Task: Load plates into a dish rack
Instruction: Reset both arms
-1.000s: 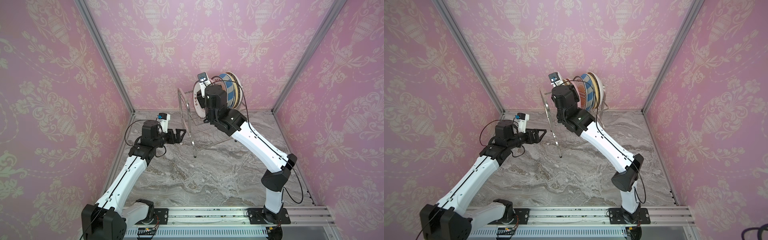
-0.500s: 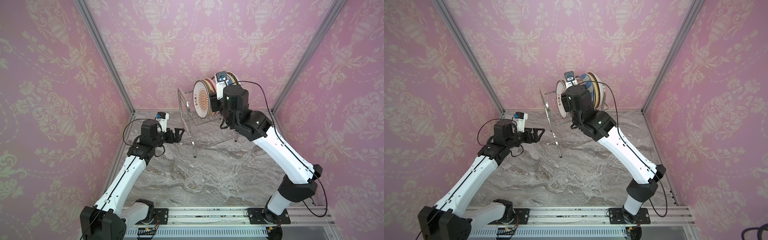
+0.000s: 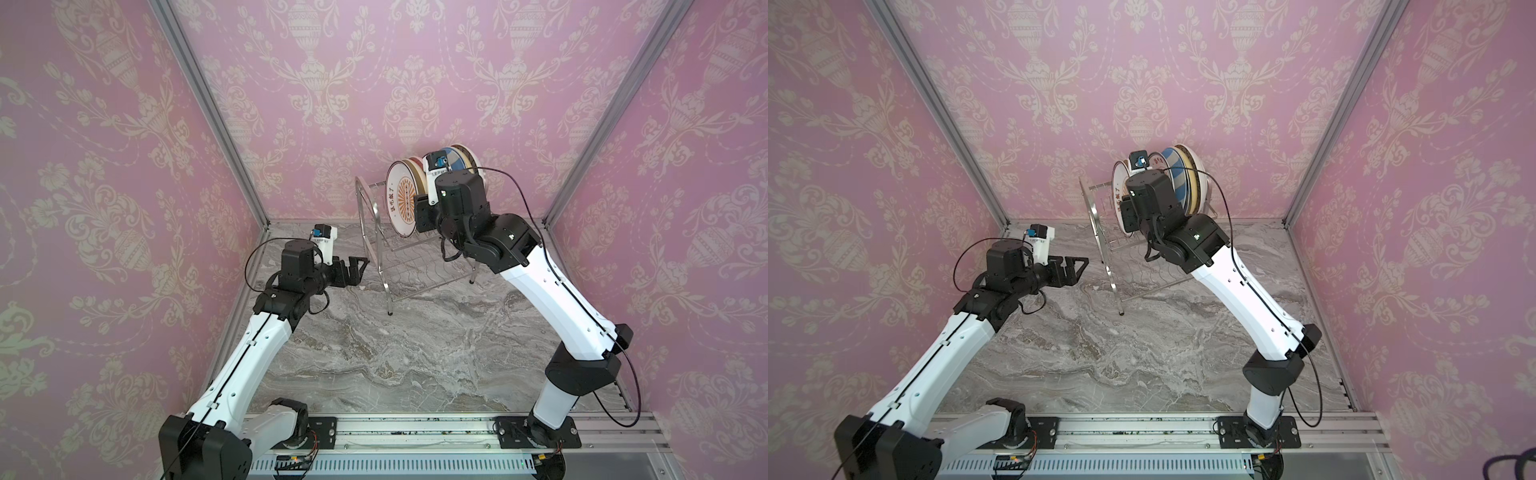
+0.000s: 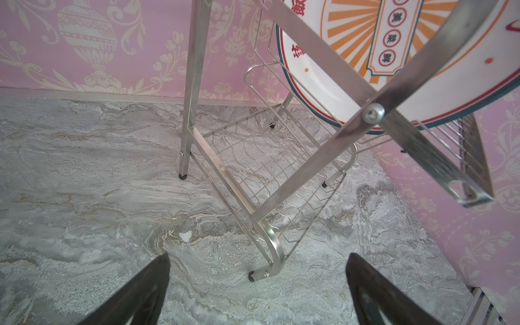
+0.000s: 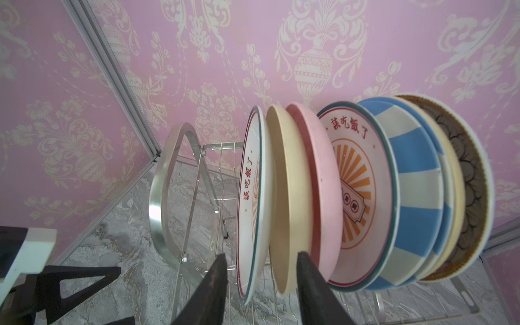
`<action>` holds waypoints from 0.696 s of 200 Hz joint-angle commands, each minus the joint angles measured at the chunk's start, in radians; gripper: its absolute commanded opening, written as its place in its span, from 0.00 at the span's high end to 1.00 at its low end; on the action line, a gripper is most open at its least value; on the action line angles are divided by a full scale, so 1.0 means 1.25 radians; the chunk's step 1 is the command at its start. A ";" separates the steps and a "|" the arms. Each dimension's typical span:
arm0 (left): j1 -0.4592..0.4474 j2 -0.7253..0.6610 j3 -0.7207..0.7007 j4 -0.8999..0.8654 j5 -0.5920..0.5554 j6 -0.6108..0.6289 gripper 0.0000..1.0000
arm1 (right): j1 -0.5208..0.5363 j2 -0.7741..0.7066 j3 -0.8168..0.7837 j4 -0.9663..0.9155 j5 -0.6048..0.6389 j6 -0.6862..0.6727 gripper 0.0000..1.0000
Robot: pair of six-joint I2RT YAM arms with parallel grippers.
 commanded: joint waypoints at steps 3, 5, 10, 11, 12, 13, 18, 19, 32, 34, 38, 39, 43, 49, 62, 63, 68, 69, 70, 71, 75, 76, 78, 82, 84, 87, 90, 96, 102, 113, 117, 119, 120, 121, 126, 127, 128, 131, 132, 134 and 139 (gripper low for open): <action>0.007 -0.005 0.012 -0.013 -0.011 0.022 0.01 | 0.000 0.008 0.018 -0.053 -0.024 0.045 0.58; 0.006 -0.005 0.011 -0.013 -0.014 0.023 0.01 | -0.001 0.007 0.015 -0.053 -0.024 0.046 0.58; 0.007 -0.006 0.007 -0.012 -0.019 0.024 0.01 | -0.001 -0.001 0.005 -0.051 -0.021 0.046 0.58; 0.008 -0.006 0.006 -0.012 -0.019 0.025 0.01 | -0.001 -0.004 0.002 -0.050 -0.019 0.046 0.58; 0.008 -0.008 0.005 -0.012 -0.020 0.025 0.01 | -0.001 -0.006 -0.002 -0.049 -0.018 0.046 0.58; 0.008 -0.009 0.004 -0.012 -0.022 0.025 0.01 | 0.000 -0.008 -0.007 -0.048 -0.016 0.046 0.58; 0.010 -0.012 -0.001 -0.012 -0.035 0.024 0.01 | -0.001 -0.027 -0.033 -0.037 -0.007 0.046 0.58; 0.011 -0.013 -0.002 -0.012 -0.038 0.023 0.01 | 0.000 -0.032 -0.039 -0.035 -0.005 0.046 0.58; 0.026 -0.024 -0.015 -0.014 -0.075 0.018 0.01 | -0.009 -0.106 -0.158 0.018 0.020 0.043 0.57; 0.028 -0.027 -0.018 -0.016 -0.082 0.017 0.01 | -0.010 -0.120 -0.178 0.027 0.023 0.044 0.57; 0.035 -0.029 -0.020 -0.022 -0.098 0.017 0.01 | -0.017 -0.150 -0.224 0.042 0.029 0.046 0.57; 0.037 -0.030 -0.022 -0.023 -0.102 0.017 0.01 | -0.020 -0.158 -0.234 0.045 0.030 0.047 0.56; 0.045 -0.036 -0.025 -0.029 -0.119 0.019 0.01 | -0.028 -0.185 -0.278 0.057 0.032 0.049 0.56; 0.056 -0.044 -0.033 -0.035 -0.146 0.024 0.01 | -0.043 -0.227 -0.343 0.068 0.040 0.054 0.56; 0.084 -0.065 -0.062 -0.034 -0.221 0.031 0.01 | -0.086 -0.318 -0.476 0.060 0.073 0.072 0.52; 0.086 -0.067 -0.064 -0.034 -0.227 0.031 0.01 | -0.091 -0.325 -0.487 0.060 0.074 0.073 0.52; 0.098 -0.077 -0.081 -0.028 -0.253 0.030 0.01 | -0.112 -0.360 -0.544 0.064 0.089 0.077 0.49; 0.102 -0.079 -0.083 -0.026 -0.257 0.030 0.01 | -0.116 -0.367 -0.554 0.064 0.093 0.078 0.48; 0.106 -0.081 -0.087 -0.023 -0.260 0.029 0.01 | -0.119 -0.376 -0.568 0.064 0.095 0.080 0.47; 0.109 -0.083 -0.092 -0.021 -0.264 0.028 0.01 | -0.125 -0.383 -0.580 0.065 0.097 0.082 0.46; 0.122 -0.091 -0.107 -0.010 -0.280 0.026 0.01 | -0.146 -0.411 -0.626 0.067 0.103 0.089 0.45; 0.125 -0.094 -0.113 -0.008 -0.284 0.026 0.01 | -0.151 -0.417 -0.637 0.067 0.104 0.090 0.45; 0.130 -0.098 -0.121 0.001 -0.291 0.024 0.01 | -0.161 -0.432 -0.657 0.069 0.104 0.092 0.45; 0.140 -0.107 -0.144 0.019 -0.308 0.024 0.01 | -0.184 -0.459 -0.707 0.079 0.108 0.094 0.44; 0.145 -0.112 -0.156 0.029 -0.318 0.024 0.01 | -0.197 -0.472 -0.734 0.086 0.112 0.095 0.44; 0.151 -0.118 -0.171 0.047 -0.333 0.024 0.01 | -0.216 -0.491 -0.769 0.099 0.115 0.095 0.42; 0.156 -0.125 -0.193 0.064 -0.350 0.023 0.01 | -0.232 -0.510 -0.808 0.113 0.116 0.093 0.41; 0.165 -0.137 -0.238 0.099 -0.379 0.025 0.01 | -0.271 -0.549 -0.884 0.144 0.117 0.088 0.39; 0.171 -0.147 -0.277 0.134 -0.412 0.030 0.01 | -0.307 -0.579 -0.959 0.181 0.118 0.080 0.36; 0.180 -0.154 -0.333 0.185 -0.486 0.028 0.01 | -0.370 -0.615 -1.069 0.252 0.111 0.062 0.29; 0.180 -0.154 -0.357 0.214 -0.510 0.034 0.01 | -0.390 -0.625 -1.106 0.285 0.108 0.055 0.26; 0.180 -0.153 -0.371 0.229 -0.522 0.039 0.01 | -0.400 -0.628 -1.126 0.305 0.104 0.050 0.25; 0.180 -0.152 -0.378 0.235 -0.525 0.040 0.01 | -0.404 -0.631 -1.135 0.313 0.103 0.049 0.24; 0.180 -0.152 -0.385 0.244 -0.531 0.041 0.01 | -0.407 -0.632 -1.143 0.321 0.100 0.047 0.24; 0.181 -0.145 -0.417 0.303 -0.559 0.041 0.01 | -0.426 -0.639 -1.184 0.370 0.089 0.033 0.22; 0.181 -0.144 -0.425 0.313 -0.564 0.041 0.01 | -0.429 -0.639 -1.190 0.381 0.086 0.030 0.22; 0.181 -0.143 -0.433 0.323 -0.569 0.042 0.01 | -0.432 -0.640 -1.201 0.390 0.084 0.028 0.22; 0.182 -0.138 -0.454 0.353 -0.581 0.041 0.01 | -0.440 -0.641 -1.225 0.427 0.081 0.018 0.21; 0.182 -0.135 -0.461 0.363 -0.584 0.041 0.01 | -0.442 -0.642 -1.233 0.438 0.079 0.015 0.21; 0.182 -0.130 -0.475 0.386 -0.587 0.045 0.01 | -0.446 -0.643 -1.252 0.464 0.079 0.010 0.20; 0.183 -0.115 -0.510 0.453 -0.589 0.057 0.01 | -0.458 -0.642 -1.294 0.528 0.073 -0.001 0.19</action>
